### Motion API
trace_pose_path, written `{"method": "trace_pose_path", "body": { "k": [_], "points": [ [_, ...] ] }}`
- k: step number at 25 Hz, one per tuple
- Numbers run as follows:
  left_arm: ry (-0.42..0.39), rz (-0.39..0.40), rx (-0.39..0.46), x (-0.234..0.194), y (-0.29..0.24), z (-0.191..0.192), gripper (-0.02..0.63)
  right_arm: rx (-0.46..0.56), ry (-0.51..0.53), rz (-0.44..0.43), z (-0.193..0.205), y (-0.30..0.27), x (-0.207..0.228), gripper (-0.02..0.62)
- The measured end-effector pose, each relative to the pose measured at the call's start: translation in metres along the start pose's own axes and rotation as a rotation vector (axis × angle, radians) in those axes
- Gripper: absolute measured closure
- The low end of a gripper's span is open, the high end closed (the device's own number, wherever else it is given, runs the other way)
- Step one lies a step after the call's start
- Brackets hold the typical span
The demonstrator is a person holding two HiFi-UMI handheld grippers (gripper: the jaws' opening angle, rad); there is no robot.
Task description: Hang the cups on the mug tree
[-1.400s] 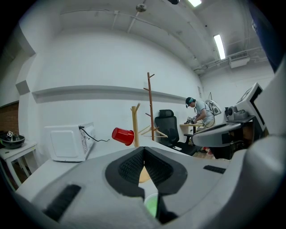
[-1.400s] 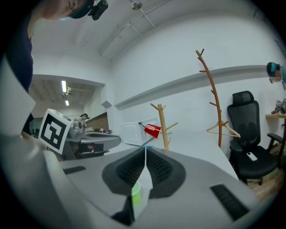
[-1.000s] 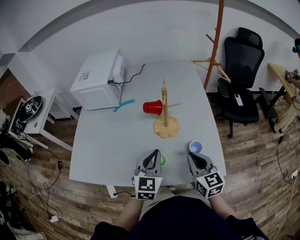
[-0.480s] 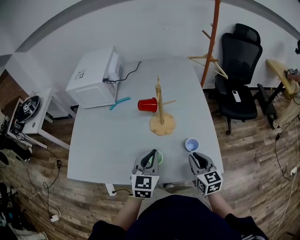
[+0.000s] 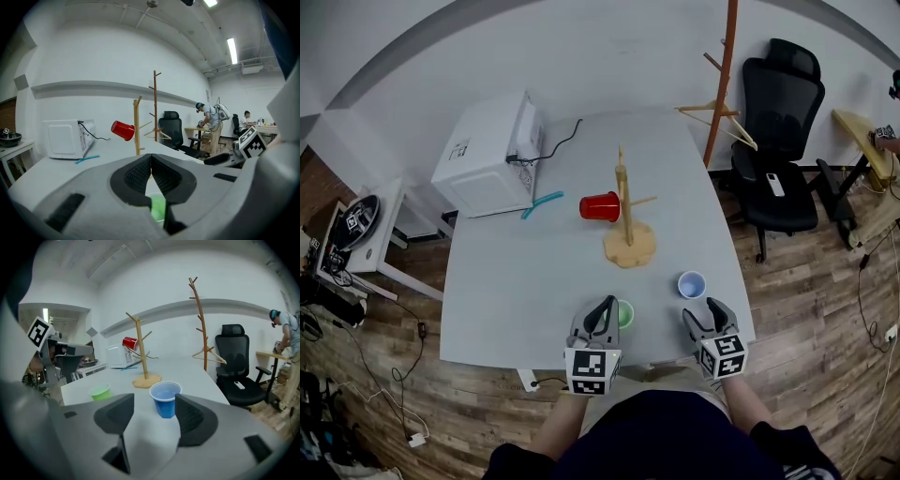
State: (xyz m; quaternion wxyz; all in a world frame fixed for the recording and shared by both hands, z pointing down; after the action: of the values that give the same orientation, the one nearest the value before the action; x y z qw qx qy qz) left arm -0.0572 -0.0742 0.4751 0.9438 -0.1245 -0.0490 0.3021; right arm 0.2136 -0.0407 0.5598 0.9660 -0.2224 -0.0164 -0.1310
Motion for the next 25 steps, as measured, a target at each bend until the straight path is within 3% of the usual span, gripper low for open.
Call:
{"method": "trace_pose_path", "body": {
  "k": [8, 25],
  "points": [
    [0.011, -0.007, 0.000, -0.006, 0.000, 0.005, 0.586, -0.055, -0.027, 0.001, 0.016, -0.025, 0.009, 0.330],
    [0.040, -0.048, -0.023, -0.018, 0.004, 0.009, 0.586, -0.148, 0.013, 0.010, 0.022, -0.069, 0.017, 0.324]
  ]
}}
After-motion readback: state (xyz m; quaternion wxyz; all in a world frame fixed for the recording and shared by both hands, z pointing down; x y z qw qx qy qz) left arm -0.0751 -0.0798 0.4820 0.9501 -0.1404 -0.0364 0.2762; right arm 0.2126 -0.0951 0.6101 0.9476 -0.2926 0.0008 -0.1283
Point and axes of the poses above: the fingertips, and each gripper's own axes: y backward along the fingers, x to its right, z out of its underside, the point moved 9 cm from there along y, backward along the fingers, and after that the axes turned 4 degrees about z, right-handed, at the moved point
